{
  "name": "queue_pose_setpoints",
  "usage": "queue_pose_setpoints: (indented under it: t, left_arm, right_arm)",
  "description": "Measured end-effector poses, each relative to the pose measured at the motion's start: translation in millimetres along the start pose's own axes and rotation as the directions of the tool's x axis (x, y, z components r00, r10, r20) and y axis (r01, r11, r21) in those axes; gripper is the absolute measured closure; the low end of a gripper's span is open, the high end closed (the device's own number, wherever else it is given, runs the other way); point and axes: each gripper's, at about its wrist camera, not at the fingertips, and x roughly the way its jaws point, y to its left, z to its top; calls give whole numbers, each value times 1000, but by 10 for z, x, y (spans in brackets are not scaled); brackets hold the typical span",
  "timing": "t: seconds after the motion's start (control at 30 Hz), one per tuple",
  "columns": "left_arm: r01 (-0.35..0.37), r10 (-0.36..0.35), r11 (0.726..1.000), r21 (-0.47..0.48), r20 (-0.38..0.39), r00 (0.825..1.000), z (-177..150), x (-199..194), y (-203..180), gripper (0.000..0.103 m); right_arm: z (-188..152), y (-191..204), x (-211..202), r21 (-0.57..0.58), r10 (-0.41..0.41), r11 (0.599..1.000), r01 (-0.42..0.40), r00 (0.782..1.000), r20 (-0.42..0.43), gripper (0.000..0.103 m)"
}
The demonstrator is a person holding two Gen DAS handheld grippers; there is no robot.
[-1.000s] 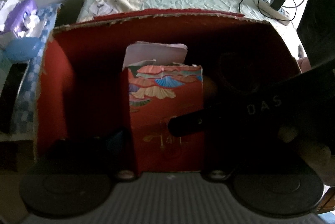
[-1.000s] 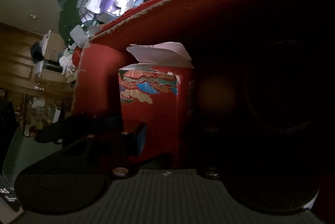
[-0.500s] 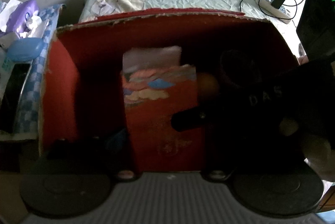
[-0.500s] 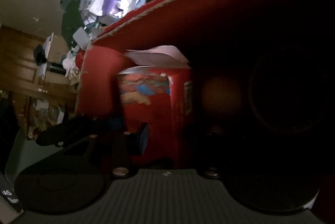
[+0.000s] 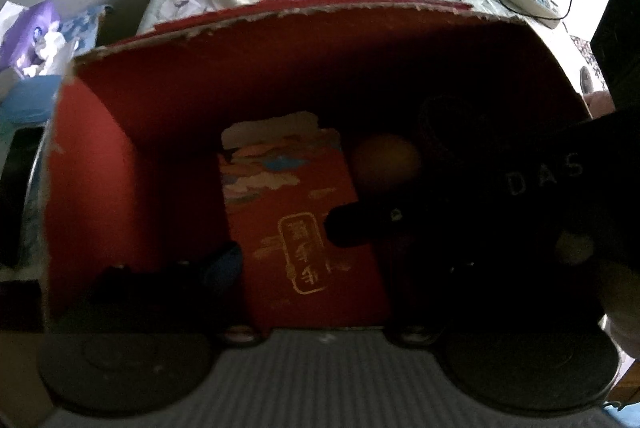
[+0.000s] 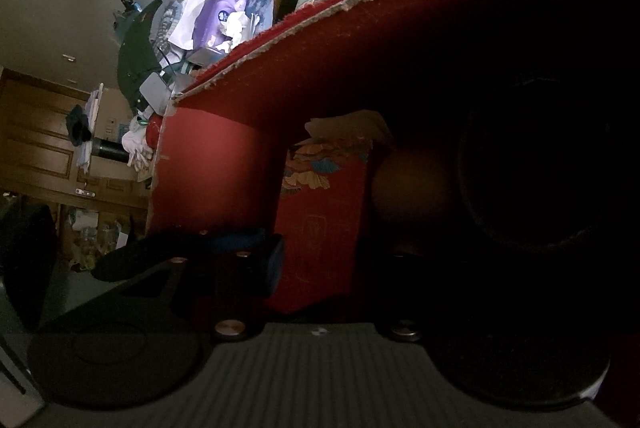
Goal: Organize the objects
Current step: 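Open the right gripper to release the gift box in the box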
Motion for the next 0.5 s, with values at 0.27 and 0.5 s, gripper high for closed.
queue_pose_setpoints:
  t: [0.27, 0.5]
  left_arm:
    - [88, -89, 995, 53, 5, 996, -7, 38, -87, 15]
    - [82, -83, 994, 74, 11, 997, -19, 40, -138, 15]
  right_arm:
    - [-1, 12, -12, -7, 4, 1000, -4, 1000, -1, 60]
    - [-13, 0, -51, 0, 7, 1000, -7, 999, 34, 60]
